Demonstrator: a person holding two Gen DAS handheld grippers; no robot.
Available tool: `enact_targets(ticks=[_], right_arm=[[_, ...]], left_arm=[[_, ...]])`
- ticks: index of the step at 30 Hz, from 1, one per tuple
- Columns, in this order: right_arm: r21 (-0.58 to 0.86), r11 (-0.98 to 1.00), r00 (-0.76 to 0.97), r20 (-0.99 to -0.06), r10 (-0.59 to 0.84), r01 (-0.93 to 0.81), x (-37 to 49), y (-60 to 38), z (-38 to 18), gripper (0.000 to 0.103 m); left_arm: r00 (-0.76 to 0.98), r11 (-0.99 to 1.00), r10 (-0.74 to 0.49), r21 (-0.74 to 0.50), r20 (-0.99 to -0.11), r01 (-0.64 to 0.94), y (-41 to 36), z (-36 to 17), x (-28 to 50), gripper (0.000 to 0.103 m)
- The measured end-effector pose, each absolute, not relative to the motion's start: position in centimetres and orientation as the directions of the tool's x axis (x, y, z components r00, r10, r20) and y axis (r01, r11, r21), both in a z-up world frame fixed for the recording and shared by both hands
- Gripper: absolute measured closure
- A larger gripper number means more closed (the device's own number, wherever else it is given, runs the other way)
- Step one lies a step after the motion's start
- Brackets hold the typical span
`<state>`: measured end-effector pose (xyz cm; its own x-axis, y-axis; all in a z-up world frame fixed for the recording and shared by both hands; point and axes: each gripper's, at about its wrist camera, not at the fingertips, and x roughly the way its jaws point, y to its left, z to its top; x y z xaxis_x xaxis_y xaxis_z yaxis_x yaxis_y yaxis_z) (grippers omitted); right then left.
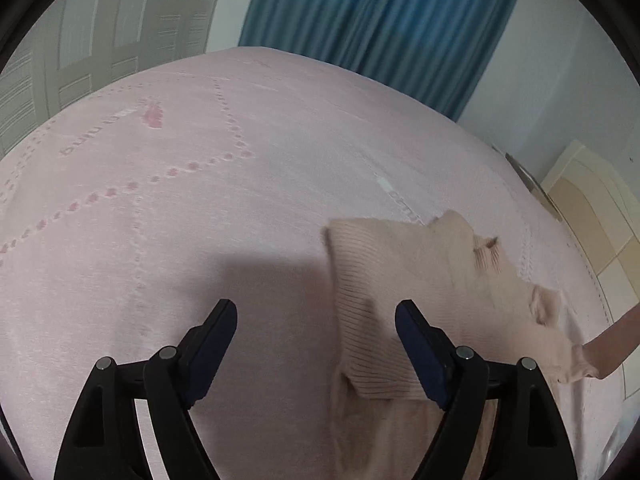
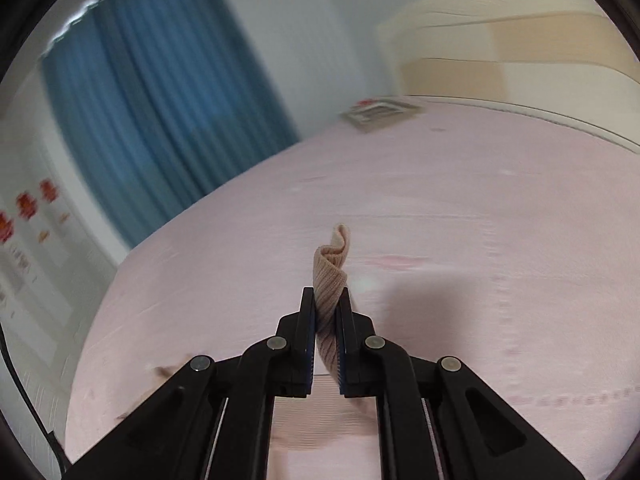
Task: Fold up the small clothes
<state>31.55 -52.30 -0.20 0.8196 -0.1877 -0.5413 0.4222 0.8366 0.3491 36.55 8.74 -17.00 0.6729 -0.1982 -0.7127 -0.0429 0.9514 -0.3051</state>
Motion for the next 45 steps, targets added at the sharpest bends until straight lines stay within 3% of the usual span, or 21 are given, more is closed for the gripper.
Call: enact_targets(ticks=[9, 15, 20, 23, 27, 34, 37, 41, 45], right_arm=[[0.362, 0.926, 0.822, -0.557, 0.122, 0.108, 41.6, -31.4, -0.5, 0.094], [0.359, 0.933, 0.683, -0.672, 0.286, -0.038, 45.5, -18.0, -8.4, 0.094], [0.402, 0.911, 0.526, -0.758, 0.386, -0.089, 45.6, -13.6, -15.5, 0.082], [0.346, 0.928, 0.508, -0.779, 0.366, -0.138, 44.5, -13.3, -15.7, 0.072], [0.280, 0.951, 0.598, -0.742, 0.303, -0.133, 42.0, -17.2, -12.8, 0.056], [0.253, 0.966, 0.672, -0.725, 0.151, 0.056, 37.7, -31.0, -11.8, 0.055], [0.218, 0.967, 0.671, -0.738, 0.073, 0.134, 36.6, -35.6, -12.8, 0.055], [0.151, 0.972, 0.665, -0.747, -0.008, 0.182, 35.7, -38.0, -14.0, 0.055], [0.103, 0.976, 0.654, -0.755, -0.049, 0.192, 35.4, -38.3, -15.2, 0.055]], left_arm=[[0.685, 0.888, -0.210, -0.430, -0.698, -0.165, 16.3, -17.3, 35.8, 0.022], [0.669, 0.908, -0.146, -0.367, -0.729, -0.203, 17.6, -18.1, 35.6, 0.022], [0.653, 0.915, -0.145, -0.352, -0.743, -0.197, 17.6, -18.7, 36.0, 0.022], [0.650, 0.915, -0.170, -0.364, -0.740, -0.175, 17.0, -18.6, 36.3, 0.022], [0.655, 0.916, -0.229, -0.388, -0.720, -0.106, 15.1, -18.1, 36.6, 0.022], [0.640, 0.917, -0.328, -0.397, -0.695, 0.039, 9.3, -17.3, 37.1, 0.023], [0.633, 0.950, -0.275, -0.305, -0.724, 0.065, 6.2, -17.4, 37.0, 0.024], [0.653, 0.988, -0.151, -0.132, -0.742, 0.079, 2.9, -17.3, 36.7, 0.034], [0.622, 0.987, -0.163, -0.116, -0.766, 0.115, 1.2, -17.6, 36.9, 0.038]])
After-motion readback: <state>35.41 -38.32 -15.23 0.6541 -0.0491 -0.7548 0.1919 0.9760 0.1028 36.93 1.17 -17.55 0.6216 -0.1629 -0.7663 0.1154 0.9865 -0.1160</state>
